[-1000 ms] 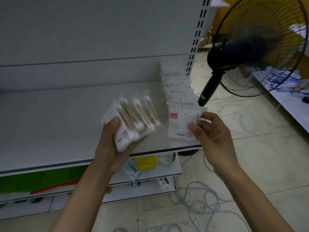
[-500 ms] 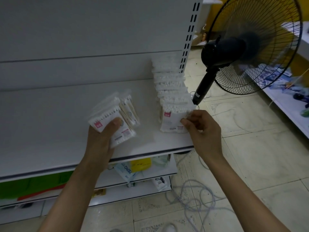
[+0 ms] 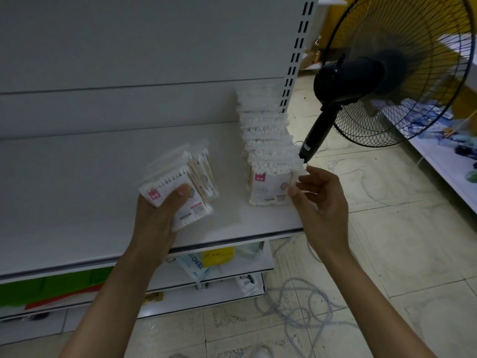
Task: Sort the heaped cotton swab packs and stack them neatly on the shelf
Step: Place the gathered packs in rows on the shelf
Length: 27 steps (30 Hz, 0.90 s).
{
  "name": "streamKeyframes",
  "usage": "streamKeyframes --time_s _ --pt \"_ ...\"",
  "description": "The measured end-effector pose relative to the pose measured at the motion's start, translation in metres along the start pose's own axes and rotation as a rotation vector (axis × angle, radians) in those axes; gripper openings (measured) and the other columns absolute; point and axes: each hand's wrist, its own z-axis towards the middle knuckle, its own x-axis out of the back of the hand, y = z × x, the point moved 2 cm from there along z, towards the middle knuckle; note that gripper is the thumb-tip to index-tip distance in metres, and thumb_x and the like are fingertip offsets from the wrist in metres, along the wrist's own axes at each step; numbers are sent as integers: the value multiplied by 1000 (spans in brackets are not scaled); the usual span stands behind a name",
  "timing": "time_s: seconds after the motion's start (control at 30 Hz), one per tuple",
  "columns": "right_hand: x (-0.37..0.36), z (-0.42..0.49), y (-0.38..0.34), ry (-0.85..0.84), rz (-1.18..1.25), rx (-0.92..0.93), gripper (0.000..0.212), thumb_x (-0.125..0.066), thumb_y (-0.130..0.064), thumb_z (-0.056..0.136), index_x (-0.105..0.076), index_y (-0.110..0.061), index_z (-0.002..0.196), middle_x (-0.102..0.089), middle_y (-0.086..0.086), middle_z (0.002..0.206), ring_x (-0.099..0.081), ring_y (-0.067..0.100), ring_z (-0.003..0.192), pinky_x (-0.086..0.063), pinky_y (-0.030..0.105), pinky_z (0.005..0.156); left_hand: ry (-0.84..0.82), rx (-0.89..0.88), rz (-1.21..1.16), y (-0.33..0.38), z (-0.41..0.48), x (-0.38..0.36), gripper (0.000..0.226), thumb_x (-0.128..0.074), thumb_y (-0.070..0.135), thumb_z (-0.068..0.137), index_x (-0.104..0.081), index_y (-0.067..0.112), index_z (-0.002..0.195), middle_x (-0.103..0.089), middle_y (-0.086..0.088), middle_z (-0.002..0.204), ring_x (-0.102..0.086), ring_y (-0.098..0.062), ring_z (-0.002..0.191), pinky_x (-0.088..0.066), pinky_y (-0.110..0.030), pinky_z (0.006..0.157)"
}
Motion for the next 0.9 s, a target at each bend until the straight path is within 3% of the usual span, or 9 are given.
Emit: streamKeyframes --time_s 0.17,0.27,0.4,0.47,0.57,0.67,0.73,0.8,0.9 --pt "0 -25 -25 106 -89 260 21 -62 -29 85 -55 -25 106 -61 -10 99 -59 2 87 -44 11 77 5 37 -39 4 0 -3 43 -93 37 49 -76 27 88 -74 3 93 -71 -17 91 -59 -33 68" --pt "-25 -39 -47 -68 -53 309 13 -59 -20 88 -59 -28 98 -63 -16 90 -59 -2 82 -43 7 73 13 162 -250 7 1 3 75 -96 44 31 -73 18 98 -74 -4 100 -70 -21 95 -59 -37 71" --pt "-67 -37 -78 -339 -45 385 20 -54 -17 92 -61 -18 111 -62 -8 102 -59 0 95 -45 11 84 -153 238 -518 12 -2 11 72 -90 38 56 -68 13 120 -62 -14 128 -60 -33 116 -54 -49 86" --pt "-86 -23 -89 -381 -70 335 30 -54 -19 95 -54 -16 125 -55 -8 113 -54 1 105 -42 10 91 -253 246 -548 12 -5 12 67 -87 37 63 -66 10 121 -63 -15 126 -61 -33 115 -55 -47 84" --pt "-104 2 -98 -413 -199 177 48 -56 -22 95 -40 -20 141 -49 -5 122 -52 2 102 -46 20 93 -219 277 -594 8 -3 19 67 -86 37 63 -66 10 121 -62 -17 127 -60 -34 116 -52 -53 89" --pt "-104 30 -110 -524 -349 129 50 -61 -24 92 -43 -28 138 -51 -8 113 -54 -8 76 -45 4 69 -327 270 -712 6 -3 24 51 -58 31 94 -50 5 137 -50 -19 140 -46 -35 131 -27 -59 112" --pt "-102 50 -119 -683 -574 197 40 -69 -28 85 -59 -25 124 -56 -9 103 -54 -7 71 -38 -1 61 -282 283 -657 5 -4 21 55 -77 32 78 -63 8 125 -62 -15 127 -59 -30 118 -47 -52 98" --pt "-105 64 -126 -843 -758 235 24 -75 -26 79 -67 -23 102 -60 -9 93 -53 -4 72 -37 2 61 -151 278 -535 5 -4 14 66 -96 37 40 -77 15 99 -73 -8 105 -70 -23 96 -59 -42 74" --pt "-110 88 -137 -862 -862 278 16 -76 -18 78 -63 -23 84 -60 -8 86 -51 -4 70 -36 4 57 -74 231 -466 9 1 6 67 -98 38 30 -79 18 91 -73 -6 104 -70 -22 96 -59 -40 73"
